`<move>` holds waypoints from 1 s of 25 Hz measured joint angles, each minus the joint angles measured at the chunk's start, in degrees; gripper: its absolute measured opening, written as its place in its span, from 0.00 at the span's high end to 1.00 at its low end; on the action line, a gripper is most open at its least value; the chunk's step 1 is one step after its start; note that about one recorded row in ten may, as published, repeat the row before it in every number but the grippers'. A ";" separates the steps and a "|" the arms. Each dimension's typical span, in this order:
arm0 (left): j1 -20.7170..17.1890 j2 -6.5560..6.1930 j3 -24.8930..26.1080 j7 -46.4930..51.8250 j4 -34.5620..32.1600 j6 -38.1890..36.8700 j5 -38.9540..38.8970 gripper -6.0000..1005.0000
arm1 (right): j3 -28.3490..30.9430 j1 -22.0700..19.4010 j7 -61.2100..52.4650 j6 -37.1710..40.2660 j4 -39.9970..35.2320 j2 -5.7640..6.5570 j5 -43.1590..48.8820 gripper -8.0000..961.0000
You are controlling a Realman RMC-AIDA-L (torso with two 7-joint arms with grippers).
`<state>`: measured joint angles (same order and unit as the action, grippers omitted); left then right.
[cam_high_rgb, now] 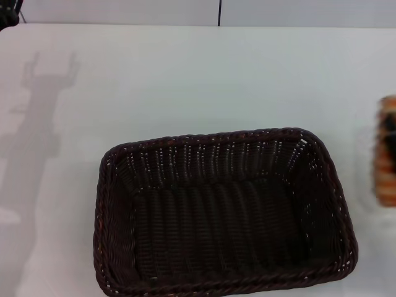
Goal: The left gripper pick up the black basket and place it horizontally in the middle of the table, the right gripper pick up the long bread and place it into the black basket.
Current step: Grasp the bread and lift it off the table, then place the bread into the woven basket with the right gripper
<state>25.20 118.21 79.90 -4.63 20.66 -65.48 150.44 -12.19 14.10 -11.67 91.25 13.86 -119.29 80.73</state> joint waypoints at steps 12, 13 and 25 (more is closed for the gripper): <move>-0.29 0.09 -1.37 0.31 0.57 -0.04 -0.04 0.19 | -0.52 2.99 -0.69 23.30 -0.29 -0.29 12.39 0.41; -0.26 0.09 -1.41 0.42 0.61 -0.05 -0.05 0.19 | -0.54 4.19 -0.69 22.77 -0.25 -0.30 15.21 0.42; -0.59 0.18 -1.59 1.18 0.86 -0.23 -0.07 0.19 | -0.16 11.45 -0.81 10.95 4.07 -0.27 29.27 0.31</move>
<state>24.61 118.39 78.31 -3.45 21.52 -65.71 150.37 -12.35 25.55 -12.47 102.20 17.93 -119.55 110.01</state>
